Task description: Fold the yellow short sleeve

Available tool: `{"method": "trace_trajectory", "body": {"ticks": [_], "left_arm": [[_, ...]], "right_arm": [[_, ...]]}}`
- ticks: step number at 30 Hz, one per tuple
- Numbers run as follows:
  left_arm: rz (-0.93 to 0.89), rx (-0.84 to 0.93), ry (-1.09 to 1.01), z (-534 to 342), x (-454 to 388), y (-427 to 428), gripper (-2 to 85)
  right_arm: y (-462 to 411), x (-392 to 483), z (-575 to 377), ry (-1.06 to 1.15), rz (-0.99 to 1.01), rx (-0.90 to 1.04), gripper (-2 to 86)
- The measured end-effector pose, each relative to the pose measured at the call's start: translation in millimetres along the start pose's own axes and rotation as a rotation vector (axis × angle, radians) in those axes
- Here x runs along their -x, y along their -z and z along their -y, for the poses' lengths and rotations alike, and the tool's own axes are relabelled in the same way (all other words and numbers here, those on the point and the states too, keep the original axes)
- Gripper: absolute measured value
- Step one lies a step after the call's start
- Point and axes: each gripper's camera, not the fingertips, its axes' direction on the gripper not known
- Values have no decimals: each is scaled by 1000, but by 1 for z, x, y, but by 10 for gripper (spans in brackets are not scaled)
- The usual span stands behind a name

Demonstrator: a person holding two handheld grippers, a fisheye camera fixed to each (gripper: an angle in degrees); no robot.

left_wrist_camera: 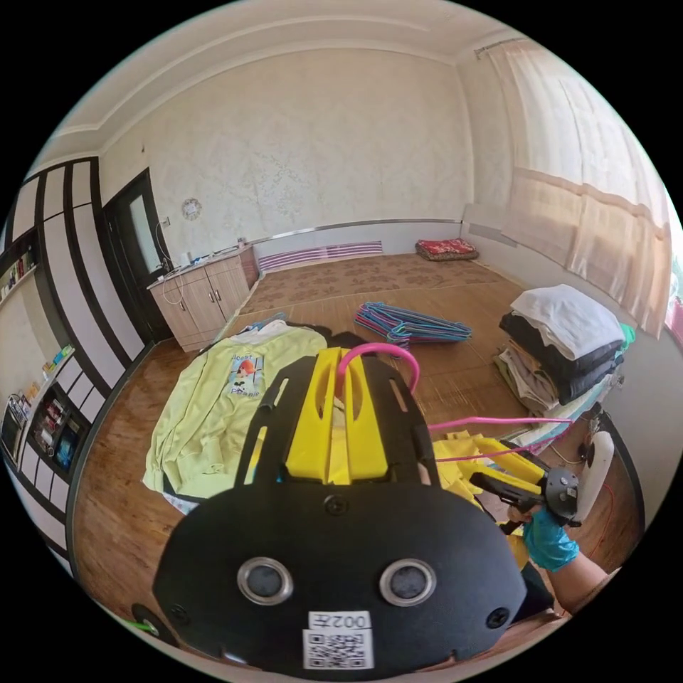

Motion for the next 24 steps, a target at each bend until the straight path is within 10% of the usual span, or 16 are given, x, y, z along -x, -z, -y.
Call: {"method": "trace_trajectory", "body": {"ticks": [24], "left_arm": [[-154, 72, -190, -34, -58, -39, -15]], "right_arm": [[154, 27, 114, 249, -330, -355, 14]]}}
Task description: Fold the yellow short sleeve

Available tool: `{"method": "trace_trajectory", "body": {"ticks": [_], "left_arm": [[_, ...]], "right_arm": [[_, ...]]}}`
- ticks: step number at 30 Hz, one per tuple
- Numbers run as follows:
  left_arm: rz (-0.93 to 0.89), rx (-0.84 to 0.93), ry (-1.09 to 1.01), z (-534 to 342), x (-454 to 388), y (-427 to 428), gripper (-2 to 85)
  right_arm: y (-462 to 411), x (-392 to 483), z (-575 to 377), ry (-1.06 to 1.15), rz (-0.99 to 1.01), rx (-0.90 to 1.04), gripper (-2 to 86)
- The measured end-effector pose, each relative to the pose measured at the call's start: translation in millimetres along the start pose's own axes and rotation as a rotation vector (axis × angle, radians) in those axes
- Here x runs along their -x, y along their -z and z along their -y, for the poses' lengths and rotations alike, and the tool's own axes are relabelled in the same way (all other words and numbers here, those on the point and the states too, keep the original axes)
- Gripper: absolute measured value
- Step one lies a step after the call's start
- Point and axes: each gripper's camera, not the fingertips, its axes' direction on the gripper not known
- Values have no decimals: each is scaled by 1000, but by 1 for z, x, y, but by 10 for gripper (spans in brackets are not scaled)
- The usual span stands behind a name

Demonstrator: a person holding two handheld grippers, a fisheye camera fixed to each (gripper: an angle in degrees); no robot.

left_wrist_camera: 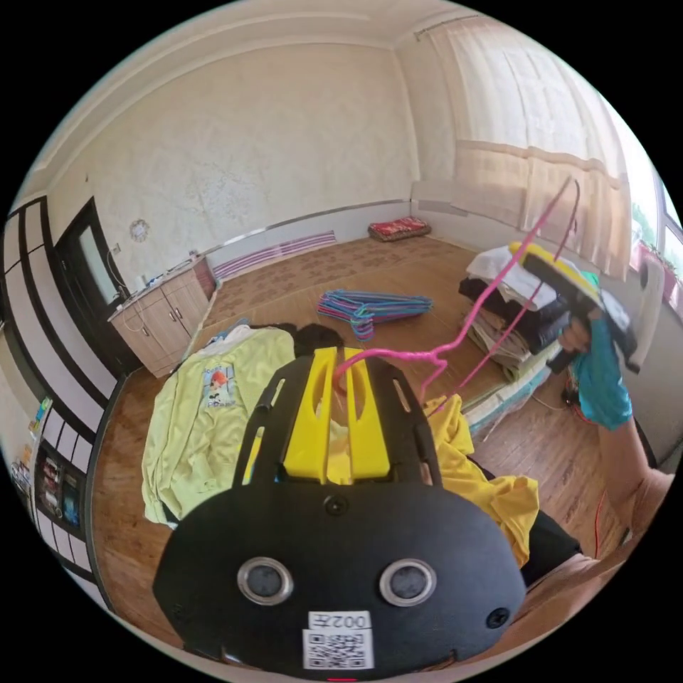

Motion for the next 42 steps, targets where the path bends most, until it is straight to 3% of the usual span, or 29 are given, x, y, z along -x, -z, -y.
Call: {"method": "trace_trajectory", "body": {"ticks": [12, 20, 27, 33, 38, 42], "left_arm": [[-77, 133, -14, -51, -44, -126, -9], [-50, 160, -14, -49, -40, -166, -8], [-36, 201, 1, -45, -33, -221, -8], [-87, 222, -18, -22, -26, -270, -7], [-214, 213, 8, 25, -11, -325, -4], [-212, 240, -1, 71, -11, -393, 4]], "right_arm": [[-75, -3, -2, 73, -1, 135, -6], [-161, 2, -78, 67, 1, 454, -7], [-193, 7, -121, 30, -1, 544, -9], [-225, -9, -60, 29, -42, 600, -9], [-286, -33, 19, 191, -163, 620, -9], [-351, -48, 56, 312, -266, 664, -9]]}}
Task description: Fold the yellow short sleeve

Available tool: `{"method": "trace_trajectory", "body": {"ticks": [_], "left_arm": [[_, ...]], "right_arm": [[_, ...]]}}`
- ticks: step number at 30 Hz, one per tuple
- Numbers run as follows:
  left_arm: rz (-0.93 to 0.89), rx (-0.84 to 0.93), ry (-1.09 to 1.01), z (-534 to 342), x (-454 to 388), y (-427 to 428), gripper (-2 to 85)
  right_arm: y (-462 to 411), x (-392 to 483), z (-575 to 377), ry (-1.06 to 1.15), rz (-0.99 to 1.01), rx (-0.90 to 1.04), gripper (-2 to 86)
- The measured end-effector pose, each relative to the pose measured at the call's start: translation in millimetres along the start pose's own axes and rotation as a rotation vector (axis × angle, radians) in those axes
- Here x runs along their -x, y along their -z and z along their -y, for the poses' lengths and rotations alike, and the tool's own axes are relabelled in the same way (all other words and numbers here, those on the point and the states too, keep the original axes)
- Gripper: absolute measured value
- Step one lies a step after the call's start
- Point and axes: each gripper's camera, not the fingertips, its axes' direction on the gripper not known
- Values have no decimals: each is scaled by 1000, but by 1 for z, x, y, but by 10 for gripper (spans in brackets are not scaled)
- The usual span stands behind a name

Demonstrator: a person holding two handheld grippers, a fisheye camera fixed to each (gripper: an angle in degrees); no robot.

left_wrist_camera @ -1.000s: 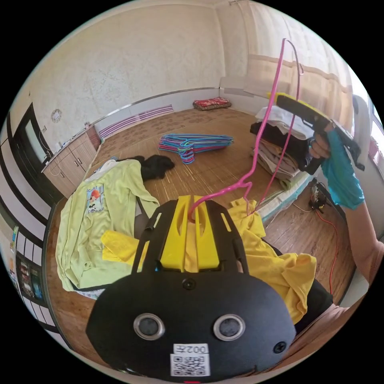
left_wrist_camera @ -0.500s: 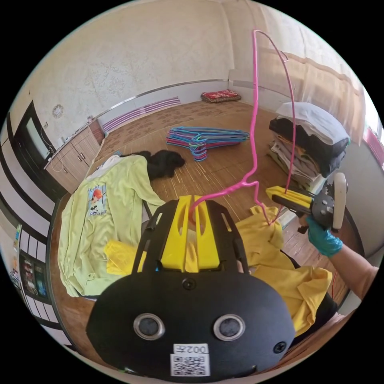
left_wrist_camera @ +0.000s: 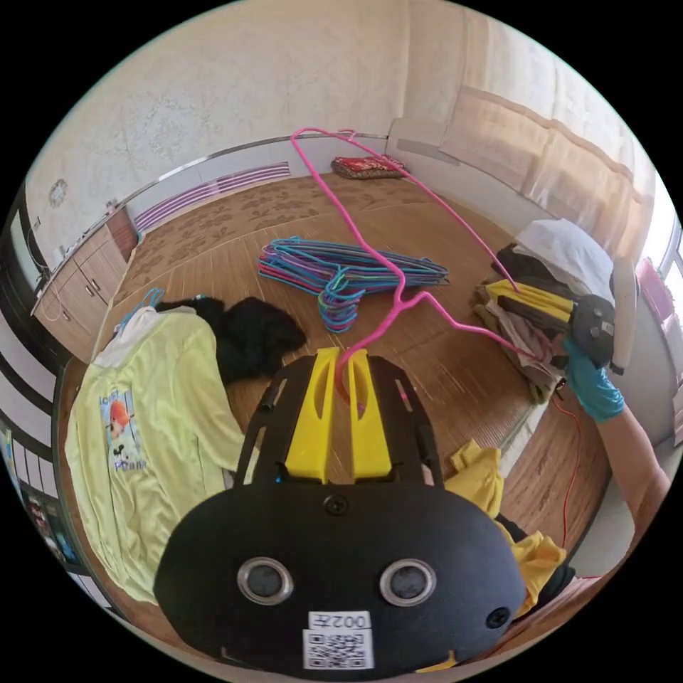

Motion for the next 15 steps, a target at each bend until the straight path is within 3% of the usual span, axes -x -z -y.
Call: {"method": "trace_trajectory", "body": {"ticks": [6, 15], "left_arm": [[-7, 32, -13, 69, 16, -73, 29], [-54, 45, -14, 91, 37, -153, 33]], "right_arm": [[-77, -22, 86, 89, -109, 124, -9], [-165, -25, 141, 157, -160, 208, -6]]}}
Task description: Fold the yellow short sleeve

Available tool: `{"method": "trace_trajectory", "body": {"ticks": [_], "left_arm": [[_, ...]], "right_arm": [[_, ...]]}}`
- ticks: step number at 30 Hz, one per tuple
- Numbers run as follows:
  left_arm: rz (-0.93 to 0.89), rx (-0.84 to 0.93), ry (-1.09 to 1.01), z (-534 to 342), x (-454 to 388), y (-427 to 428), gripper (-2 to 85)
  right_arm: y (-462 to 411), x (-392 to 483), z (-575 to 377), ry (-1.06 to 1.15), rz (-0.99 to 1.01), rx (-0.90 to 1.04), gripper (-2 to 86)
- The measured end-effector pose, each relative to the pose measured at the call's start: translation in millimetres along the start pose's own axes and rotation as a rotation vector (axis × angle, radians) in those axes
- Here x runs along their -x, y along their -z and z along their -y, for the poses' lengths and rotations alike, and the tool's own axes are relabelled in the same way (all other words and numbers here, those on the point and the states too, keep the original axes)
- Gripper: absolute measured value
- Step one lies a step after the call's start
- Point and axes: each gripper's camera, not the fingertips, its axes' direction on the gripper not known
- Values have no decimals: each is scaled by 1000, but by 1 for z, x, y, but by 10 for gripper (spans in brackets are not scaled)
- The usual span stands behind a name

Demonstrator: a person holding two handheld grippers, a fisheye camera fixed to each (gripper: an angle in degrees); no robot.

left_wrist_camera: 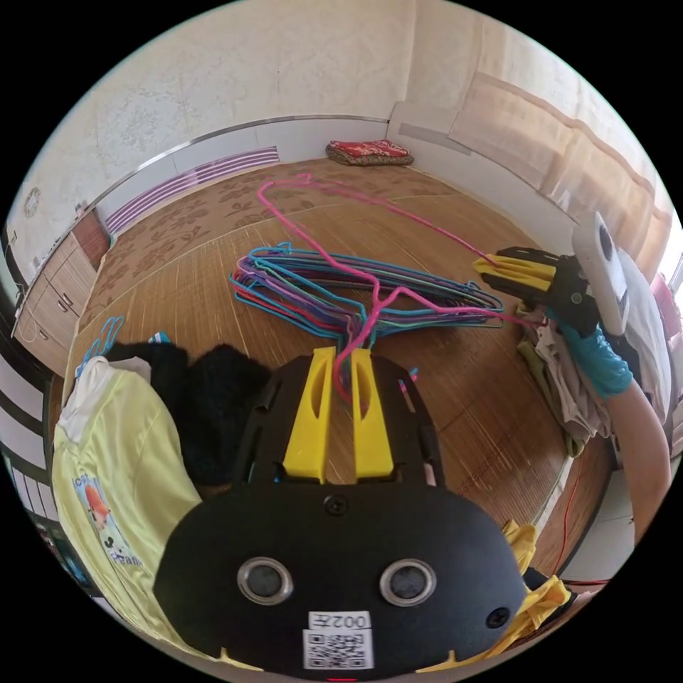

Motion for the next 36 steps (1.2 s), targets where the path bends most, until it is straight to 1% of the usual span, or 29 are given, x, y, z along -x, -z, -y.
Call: {"method": "trace_trajectory", "body": {"ticks": [4, 10, 16, 22, 27, 29, 34, 36], "left_arm": [[0, -17, -18, -5, -3, -3, 15], [-24, -16, -36, -14, -15, 11, 20], [-32, -61, -29, -24, -27, 54, 26], [53, -78, -70, -53, -48, 132, 27], [50, -83, -130, -104, -69, 215, 28], [53, -80, -144, -127, -74, 242, 31], [19, -74, -165, -202, -85, 295, 45], [16, -54, -168, -243, -88, 308, 60]], "right_arm": [[-25, 7, 12, 38, 3, 22, 8], [-30, 5, 13, 50, 54, -52, 55], [6, -6, -8, 22, 118, -189, 62], [78, -20, -57, -35, 217, -341, 63], [138, -17, -111, -30, 325, -414, 68], [161, -15, -143, -35, 414, -434, 78], [183, 8, -217, -20, 567, -422, 105], [182, 24, -244, 1, 590, -393, 118]]}}
